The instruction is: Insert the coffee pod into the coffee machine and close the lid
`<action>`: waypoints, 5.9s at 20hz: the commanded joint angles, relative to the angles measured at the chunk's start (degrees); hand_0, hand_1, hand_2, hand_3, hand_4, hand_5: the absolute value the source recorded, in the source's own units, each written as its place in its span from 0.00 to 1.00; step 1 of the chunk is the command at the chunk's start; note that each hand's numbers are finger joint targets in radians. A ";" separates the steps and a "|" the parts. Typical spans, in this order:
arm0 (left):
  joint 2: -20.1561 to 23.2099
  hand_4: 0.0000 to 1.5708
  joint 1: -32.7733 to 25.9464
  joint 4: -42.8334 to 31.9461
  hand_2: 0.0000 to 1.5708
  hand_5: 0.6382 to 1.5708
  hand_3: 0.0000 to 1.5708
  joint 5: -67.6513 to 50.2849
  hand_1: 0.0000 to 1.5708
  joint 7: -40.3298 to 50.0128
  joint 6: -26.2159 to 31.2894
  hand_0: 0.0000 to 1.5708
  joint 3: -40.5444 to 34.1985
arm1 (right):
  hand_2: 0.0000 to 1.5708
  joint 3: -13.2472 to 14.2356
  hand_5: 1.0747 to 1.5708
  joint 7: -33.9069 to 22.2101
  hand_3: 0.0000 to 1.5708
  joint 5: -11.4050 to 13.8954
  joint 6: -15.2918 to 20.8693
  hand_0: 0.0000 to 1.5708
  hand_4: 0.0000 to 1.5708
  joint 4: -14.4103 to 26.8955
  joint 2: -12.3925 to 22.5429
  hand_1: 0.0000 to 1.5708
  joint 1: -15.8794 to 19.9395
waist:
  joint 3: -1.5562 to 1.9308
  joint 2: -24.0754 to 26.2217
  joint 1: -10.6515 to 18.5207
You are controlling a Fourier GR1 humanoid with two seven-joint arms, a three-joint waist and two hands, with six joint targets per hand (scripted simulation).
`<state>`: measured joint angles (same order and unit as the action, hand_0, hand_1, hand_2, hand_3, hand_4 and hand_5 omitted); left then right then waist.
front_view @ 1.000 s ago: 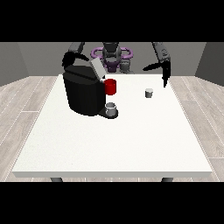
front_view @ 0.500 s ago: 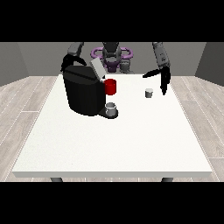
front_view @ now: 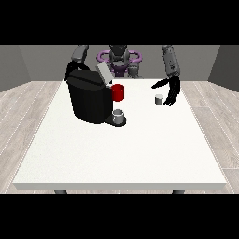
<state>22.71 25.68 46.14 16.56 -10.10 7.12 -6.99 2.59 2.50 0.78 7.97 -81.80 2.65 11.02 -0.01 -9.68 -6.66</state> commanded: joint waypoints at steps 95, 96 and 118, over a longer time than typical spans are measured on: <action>1.85 0.32 40.72 -9.92 0.81 1.00 0.76 20.64 0.76 1.40 2.37 0.76 1.08 | 0.00 0.56 1.00 2.02 0.00 -1.91 1.76 0.00 0.33 3.50 -0.64 0.00 7.61 | 0.03 -4.28 -8.53; 1.22 0.33 39.44 -11.14 0.81 1.00 0.76 21.02 0.76 1.21 0.21 0.76 0.79 | 0.00 -0.42 1.00 -3.30 0.00 -2.20 1.59 0.00 0.31 0.47 -0.41 0.00 8.09 | 0.01 -3.73 -10.27; 1.06 0.28 40.59 -11.24 0.74 1.00 0.63 22.98 0.71 3.92 0.77 0.71 0.88 | 0.00 0.75 1.00 0.17 0.00 -3.01 0.84 0.00 0.26 2.72 0.08 0.00 6.72 | 0.03 -3.35 -10.42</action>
<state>24.89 66.75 35.06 38.47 -7.38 8.43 -6.98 3.47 3.32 -1.86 9.66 -78.62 2.27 18.70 0.06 -14.98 -16.57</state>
